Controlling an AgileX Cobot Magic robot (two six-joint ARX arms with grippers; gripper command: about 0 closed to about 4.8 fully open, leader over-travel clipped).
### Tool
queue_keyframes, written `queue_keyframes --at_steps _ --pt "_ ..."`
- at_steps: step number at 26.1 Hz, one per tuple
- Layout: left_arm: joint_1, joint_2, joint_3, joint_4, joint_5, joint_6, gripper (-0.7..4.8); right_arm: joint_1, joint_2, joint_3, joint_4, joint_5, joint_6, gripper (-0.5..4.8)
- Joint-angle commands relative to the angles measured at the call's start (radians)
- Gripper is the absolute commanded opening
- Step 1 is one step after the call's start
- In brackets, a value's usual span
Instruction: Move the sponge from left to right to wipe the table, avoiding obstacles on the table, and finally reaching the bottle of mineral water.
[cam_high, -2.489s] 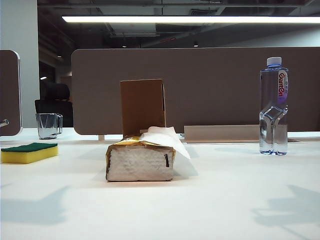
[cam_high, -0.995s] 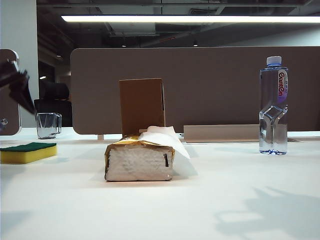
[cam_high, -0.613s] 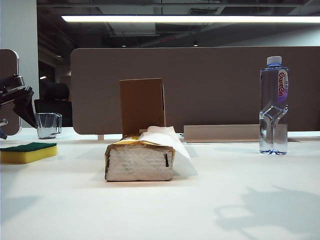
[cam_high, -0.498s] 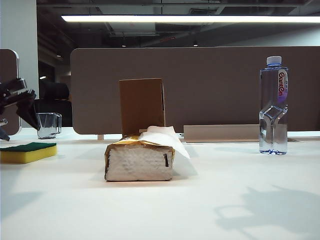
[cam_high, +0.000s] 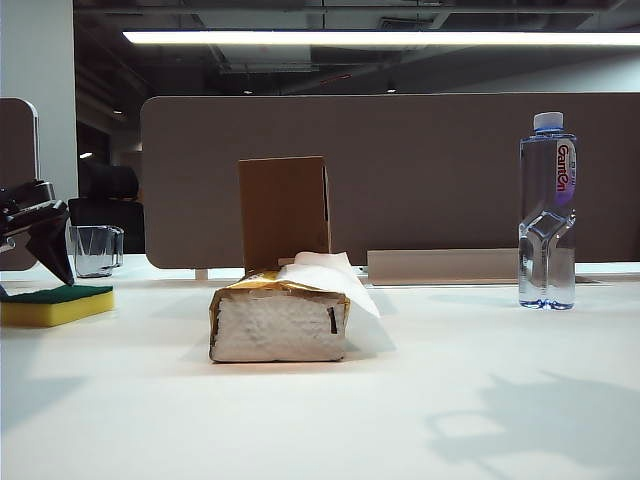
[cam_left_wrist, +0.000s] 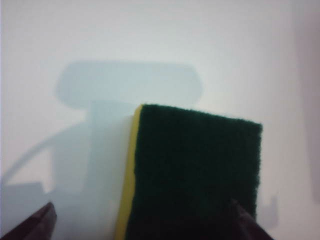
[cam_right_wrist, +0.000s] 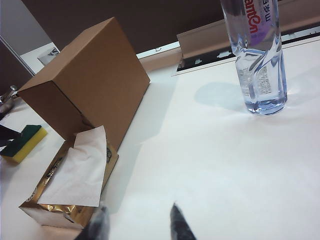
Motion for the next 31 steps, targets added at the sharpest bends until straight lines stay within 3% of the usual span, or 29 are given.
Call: queue_keyframes --at_steps 1,8,12,18,20,22,27,31 --pt "-0.001 0.006 0.003 -0.005 0.000 0.026 4.79 0.000 -0.001 0.006 0.011 -0.004 -0.002 1.59" --pt "-0.015 0.023 0.003 -0.020 -0.004 0.039 4.79 0.000 -0.001 0.006 0.004 -0.003 -0.002 1.58" --pt "-0.034 0.026 0.003 -0.009 -0.030 0.072 4.49 0.000 -0.001 0.006 0.004 -0.003 -0.002 1.58" --pt "-0.039 0.032 0.003 -0.008 -0.068 0.071 3.92 0.000 -0.001 0.006 0.004 -0.004 -0.002 1.58" --pt "-0.039 0.032 0.003 -0.008 -0.068 0.072 3.37 0.000 -0.001 0.006 0.004 -0.004 -0.002 1.58" --pt "-0.039 0.032 0.003 -0.005 -0.068 0.072 3.26 0.000 -0.001 0.006 0.004 -0.004 -0.002 1.58" --pt "-0.039 0.032 0.003 0.003 -0.068 0.075 2.17 0.000 -0.001 0.006 0.004 -0.004 -0.002 1.58" --pt "-0.039 0.035 0.003 0.003 -0.068 0.075 1.99 0.000 -0.001 0.007 0.004 -0.004 -0.002 1.58"
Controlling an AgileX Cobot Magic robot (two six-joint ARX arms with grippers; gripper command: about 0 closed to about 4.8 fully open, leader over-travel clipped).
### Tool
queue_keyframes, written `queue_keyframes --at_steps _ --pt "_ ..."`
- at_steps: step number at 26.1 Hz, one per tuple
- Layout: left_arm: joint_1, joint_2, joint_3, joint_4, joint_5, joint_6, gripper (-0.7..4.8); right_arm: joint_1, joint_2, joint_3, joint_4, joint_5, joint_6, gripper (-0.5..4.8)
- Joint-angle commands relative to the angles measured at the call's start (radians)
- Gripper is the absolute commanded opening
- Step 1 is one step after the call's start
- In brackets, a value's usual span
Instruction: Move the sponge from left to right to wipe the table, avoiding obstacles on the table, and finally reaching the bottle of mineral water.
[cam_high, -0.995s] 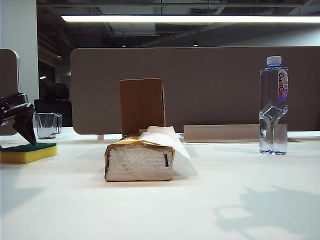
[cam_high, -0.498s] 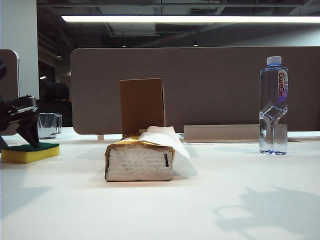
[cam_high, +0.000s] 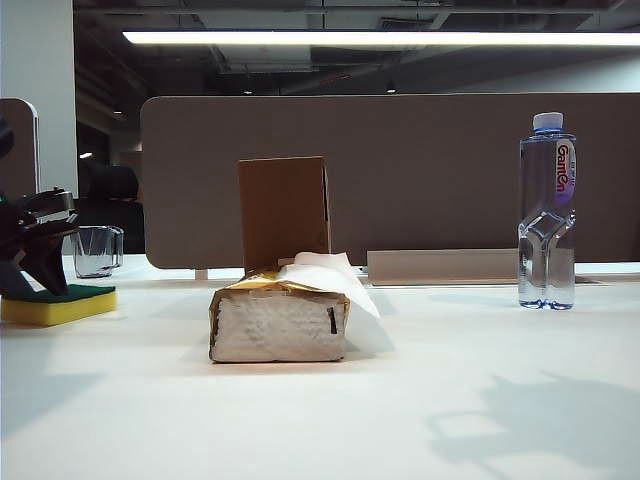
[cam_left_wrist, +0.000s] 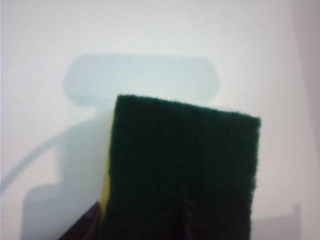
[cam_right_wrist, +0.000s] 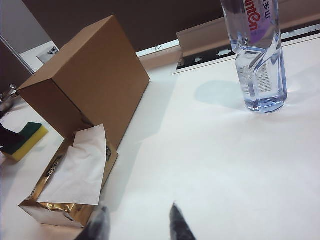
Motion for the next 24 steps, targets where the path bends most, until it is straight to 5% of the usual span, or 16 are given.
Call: queue_keyframes --at_steps 1,3,5,24 --pt "0.001 0.011 0.000 -0.017 -0.024 0.008 1.06 0.000 -0.001 0.007 0.010 -0.003 -0.002 1.58" --pt "0.001 0.017 0.000 -0.027 -0.026 0.008 0.15 0.000 0.000 0.011 0.010 -0.003 -0.002 1.58" --pt "0.000 0.024 0.000 -0.035 -0.026 0.008 -0.05 0.000 0.002 0.015 0.010 -0.003 -0.002 1.58" --pt "-0.023 0.029 0.000 -0.195 -0.026 0.094 -0.06 0.000 0.003 0.030 -0.006 -0.003 -0.002 1.58"
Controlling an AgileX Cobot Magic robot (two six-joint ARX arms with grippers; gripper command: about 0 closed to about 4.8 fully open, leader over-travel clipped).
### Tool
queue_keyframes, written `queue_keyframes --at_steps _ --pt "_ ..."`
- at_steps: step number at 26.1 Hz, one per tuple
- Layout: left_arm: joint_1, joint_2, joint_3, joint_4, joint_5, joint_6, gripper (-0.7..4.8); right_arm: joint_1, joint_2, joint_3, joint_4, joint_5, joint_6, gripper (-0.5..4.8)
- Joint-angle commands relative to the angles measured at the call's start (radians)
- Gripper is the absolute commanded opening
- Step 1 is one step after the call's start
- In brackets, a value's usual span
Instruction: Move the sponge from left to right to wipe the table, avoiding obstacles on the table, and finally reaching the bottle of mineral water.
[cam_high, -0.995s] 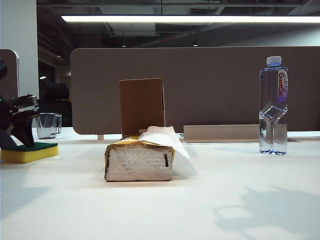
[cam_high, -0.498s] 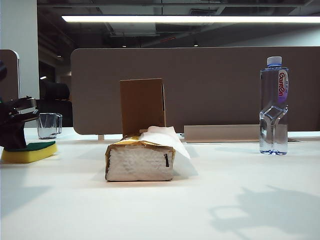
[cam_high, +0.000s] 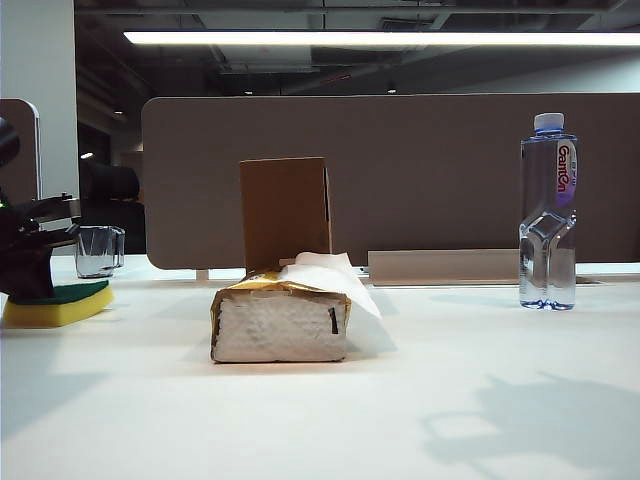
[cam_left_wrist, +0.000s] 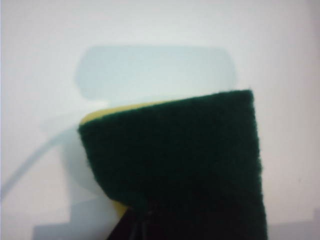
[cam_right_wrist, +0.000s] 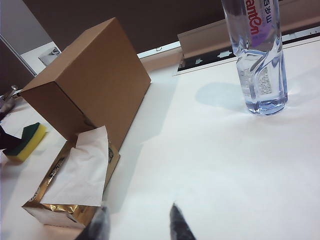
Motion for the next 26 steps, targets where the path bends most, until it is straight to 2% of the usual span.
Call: queue_keyframes --at_steps 1,26 --pt "-0.006 0.013 -0.013 -0.169 -0.001 0.008 -0.06 0.000 0.001 0.013 0.011 -0.003 -0.002 1.58" --pt "-0.038 -0.010 -0.015 -0.295 0.010 0.010 -0.06 0.000 0.001 0.016 0.013 -0.003 -0.002 1.57"
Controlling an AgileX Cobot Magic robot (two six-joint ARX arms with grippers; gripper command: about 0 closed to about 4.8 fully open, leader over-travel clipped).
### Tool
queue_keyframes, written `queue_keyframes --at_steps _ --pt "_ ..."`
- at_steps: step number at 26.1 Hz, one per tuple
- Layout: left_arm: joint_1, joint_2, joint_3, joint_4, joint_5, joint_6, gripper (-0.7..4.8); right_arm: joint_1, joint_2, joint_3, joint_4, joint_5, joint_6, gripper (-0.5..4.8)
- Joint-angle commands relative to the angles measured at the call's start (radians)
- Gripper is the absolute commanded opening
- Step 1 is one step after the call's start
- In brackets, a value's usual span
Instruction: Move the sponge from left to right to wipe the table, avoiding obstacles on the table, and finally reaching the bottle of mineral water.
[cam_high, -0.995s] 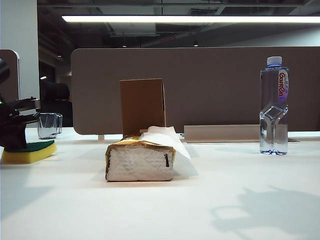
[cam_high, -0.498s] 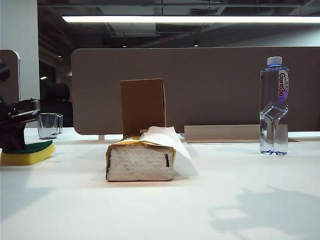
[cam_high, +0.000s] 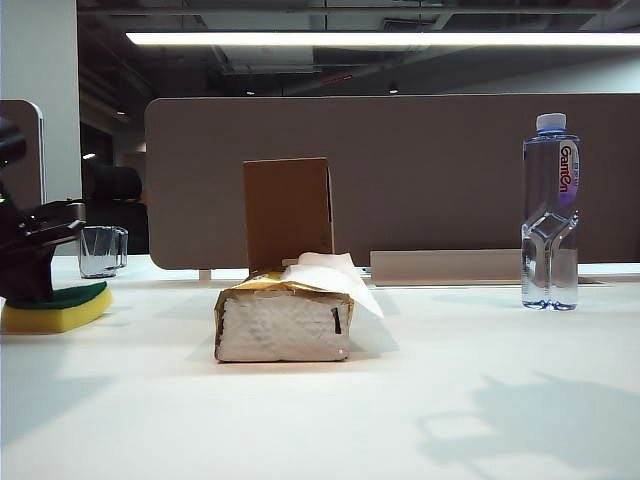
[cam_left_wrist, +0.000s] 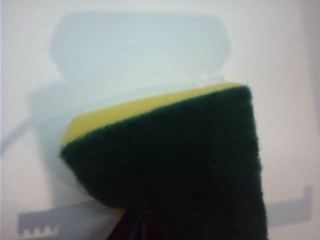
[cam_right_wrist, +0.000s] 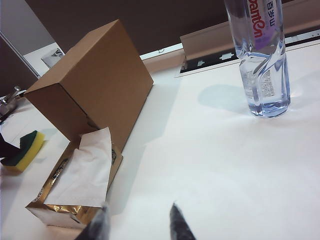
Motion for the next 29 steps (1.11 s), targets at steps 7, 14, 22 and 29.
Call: queue_keyframes --at_steps 7,14,22,29 --pt "-0.022 -0.032 -0.023 -0.158 -0.002 0.003 -0.06 0.000 0.001 0.009 0.014 -0.003 -0.002 1.57" --pt "-0.022 -0.056 -0.038 -0.170 -0.002 -0.002 -0.06 0.000 0.001 0.009 0.014 -0.003 -0.002 1.57" --pt "-0.022 -0.085 -0.067 -0.182 -0.001 -0.004 -0.06 0.000 0.001 0.009 0.014 -0.003 -0.002 1.57" --pt "-0.053 -0.112 -0.071 -0.210 -0.001 -0.004 -0.06 0.000 0.001 0.009 0.018 -0.003 -0.002 1.57"
